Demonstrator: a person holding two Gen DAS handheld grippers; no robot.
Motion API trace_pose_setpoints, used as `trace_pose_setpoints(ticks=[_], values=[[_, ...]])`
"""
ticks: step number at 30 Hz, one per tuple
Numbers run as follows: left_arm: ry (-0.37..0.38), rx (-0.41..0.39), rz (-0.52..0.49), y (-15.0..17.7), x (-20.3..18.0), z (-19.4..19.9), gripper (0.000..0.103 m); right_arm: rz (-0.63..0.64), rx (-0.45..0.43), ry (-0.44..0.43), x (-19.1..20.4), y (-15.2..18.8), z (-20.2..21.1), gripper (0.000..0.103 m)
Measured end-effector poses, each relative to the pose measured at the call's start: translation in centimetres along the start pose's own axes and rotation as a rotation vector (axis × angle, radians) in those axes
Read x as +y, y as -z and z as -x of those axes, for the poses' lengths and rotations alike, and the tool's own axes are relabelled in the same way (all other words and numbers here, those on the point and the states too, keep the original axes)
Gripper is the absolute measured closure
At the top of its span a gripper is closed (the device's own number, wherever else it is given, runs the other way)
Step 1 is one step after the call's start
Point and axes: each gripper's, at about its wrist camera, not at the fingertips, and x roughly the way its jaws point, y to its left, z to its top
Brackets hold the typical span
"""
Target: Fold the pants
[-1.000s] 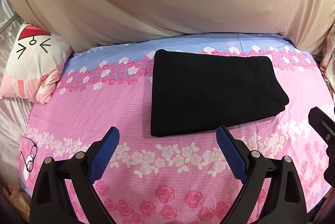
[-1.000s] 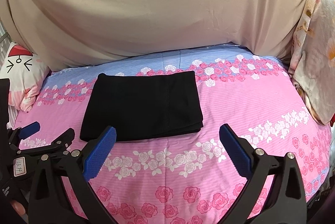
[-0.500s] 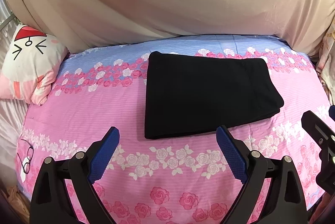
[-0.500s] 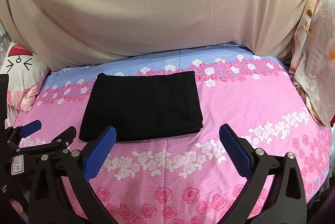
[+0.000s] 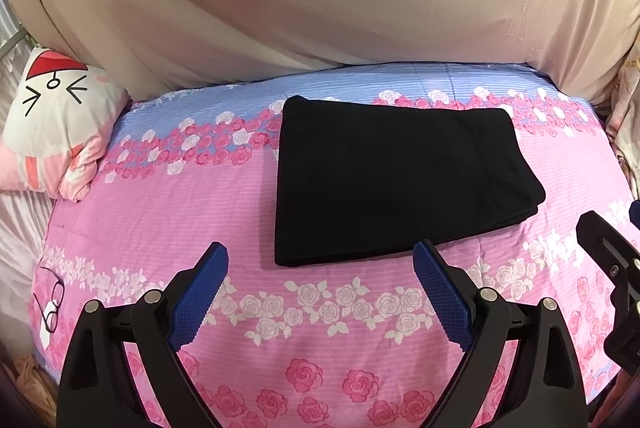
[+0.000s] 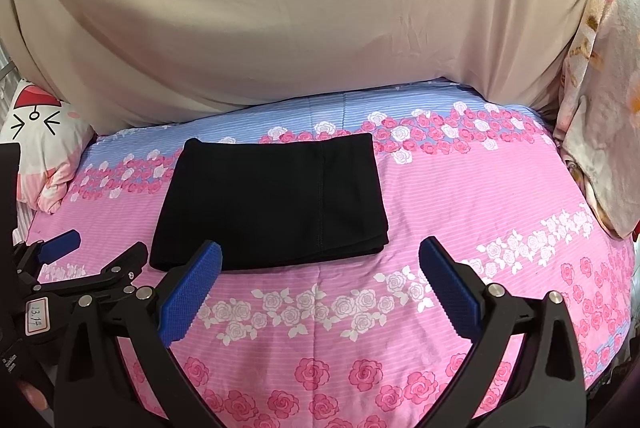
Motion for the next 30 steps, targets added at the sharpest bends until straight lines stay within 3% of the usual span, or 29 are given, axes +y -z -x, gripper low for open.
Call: trace_pose_setpoints(ticks=[30], values=[[-0.003,-0.013,-0.024,-0.11,-0.18,-0.62,0.011,-0.007,0.004,0.006,-0.43,0.13,-0.72,0.006]])
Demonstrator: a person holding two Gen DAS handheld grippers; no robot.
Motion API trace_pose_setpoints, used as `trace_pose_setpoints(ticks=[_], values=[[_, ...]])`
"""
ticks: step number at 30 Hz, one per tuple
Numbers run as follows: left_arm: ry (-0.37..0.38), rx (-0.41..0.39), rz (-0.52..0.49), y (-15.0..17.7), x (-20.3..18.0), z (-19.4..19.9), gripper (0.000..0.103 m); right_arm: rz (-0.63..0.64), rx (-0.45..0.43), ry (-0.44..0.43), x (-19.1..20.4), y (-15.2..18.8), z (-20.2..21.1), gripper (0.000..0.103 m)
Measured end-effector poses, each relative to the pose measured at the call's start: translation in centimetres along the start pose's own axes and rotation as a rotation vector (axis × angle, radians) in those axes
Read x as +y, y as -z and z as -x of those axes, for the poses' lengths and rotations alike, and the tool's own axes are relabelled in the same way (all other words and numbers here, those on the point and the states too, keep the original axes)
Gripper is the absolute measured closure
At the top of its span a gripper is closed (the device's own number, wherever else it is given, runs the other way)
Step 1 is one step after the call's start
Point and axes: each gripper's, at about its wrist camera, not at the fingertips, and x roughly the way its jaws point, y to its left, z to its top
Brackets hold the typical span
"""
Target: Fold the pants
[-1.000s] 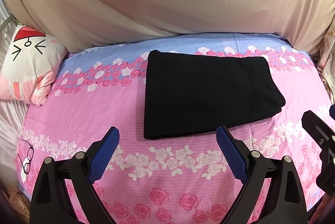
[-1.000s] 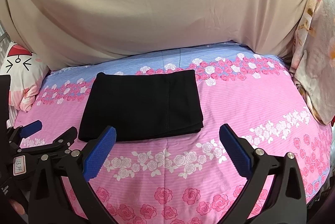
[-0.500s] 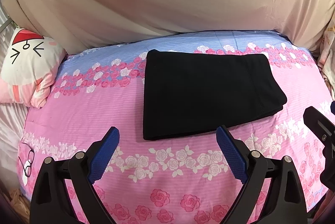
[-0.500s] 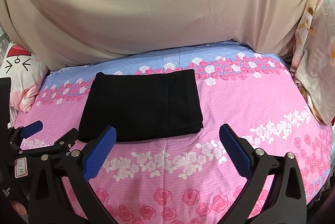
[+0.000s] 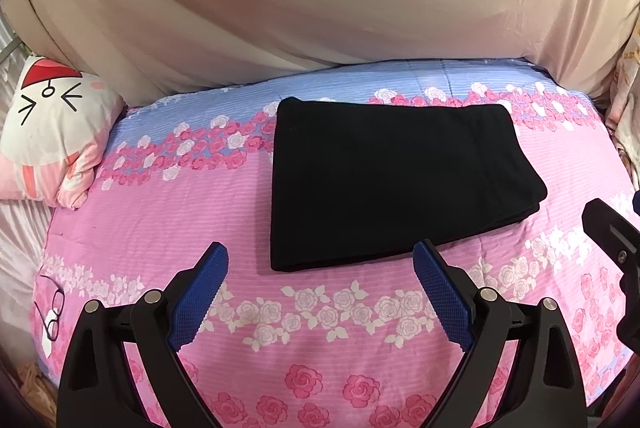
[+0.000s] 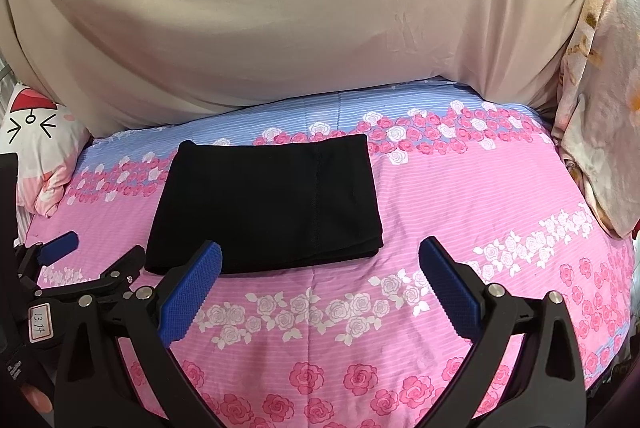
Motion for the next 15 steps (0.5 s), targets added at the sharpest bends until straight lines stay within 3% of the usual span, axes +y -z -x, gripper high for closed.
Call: trace_pose_setpoints(ticks=[5,15], values=[[-0.050,-0.033,0.001,0.17,-0.03,0.29,0.011,-0.008,0.002,0.004,-0.20,0.03,0.06,0.006],[0.043,0.033,-0.016,0.42,-0.59,-0.27,0.011,-0.011,0.000,0.009,-0.37,0.08,0.04,0.006]])
